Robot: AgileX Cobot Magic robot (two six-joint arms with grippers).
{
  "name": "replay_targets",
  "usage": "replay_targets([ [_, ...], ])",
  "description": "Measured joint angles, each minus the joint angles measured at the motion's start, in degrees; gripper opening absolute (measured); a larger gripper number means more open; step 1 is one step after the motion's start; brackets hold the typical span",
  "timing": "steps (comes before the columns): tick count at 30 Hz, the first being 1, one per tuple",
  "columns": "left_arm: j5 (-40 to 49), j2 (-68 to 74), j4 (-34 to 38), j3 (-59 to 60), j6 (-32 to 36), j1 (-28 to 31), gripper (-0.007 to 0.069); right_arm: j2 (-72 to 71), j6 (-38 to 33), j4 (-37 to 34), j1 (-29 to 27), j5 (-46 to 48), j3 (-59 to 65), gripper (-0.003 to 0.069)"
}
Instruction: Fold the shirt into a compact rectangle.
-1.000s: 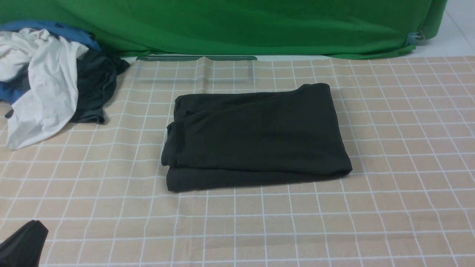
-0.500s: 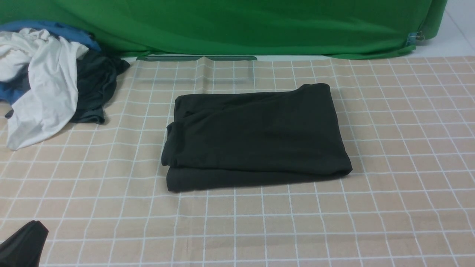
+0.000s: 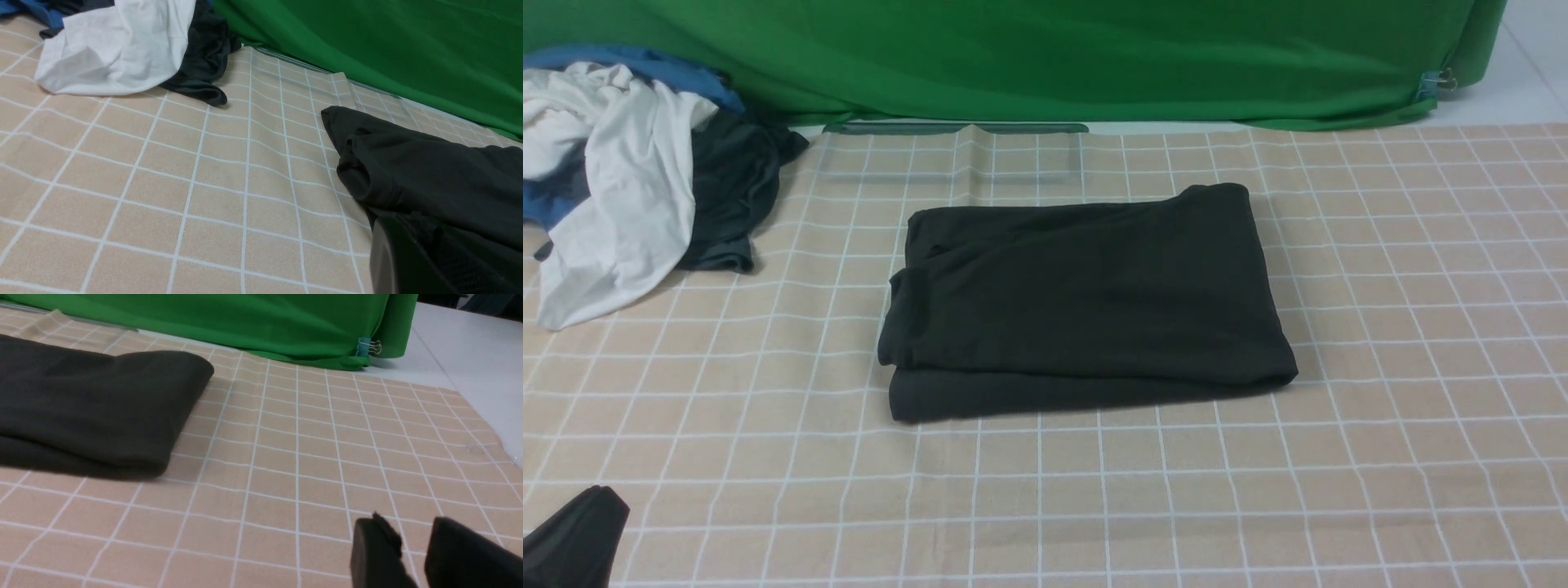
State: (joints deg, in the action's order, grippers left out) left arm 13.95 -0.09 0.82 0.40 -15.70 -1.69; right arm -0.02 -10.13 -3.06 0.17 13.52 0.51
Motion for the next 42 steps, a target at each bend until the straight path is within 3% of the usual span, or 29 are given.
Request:
replay_targets([
  [42,0.0,0.0,0.0,0.0,0.0,0.0,0.0013,0.0,0.9,0.0,-0.1,0.1,0.0,0.0237],
])
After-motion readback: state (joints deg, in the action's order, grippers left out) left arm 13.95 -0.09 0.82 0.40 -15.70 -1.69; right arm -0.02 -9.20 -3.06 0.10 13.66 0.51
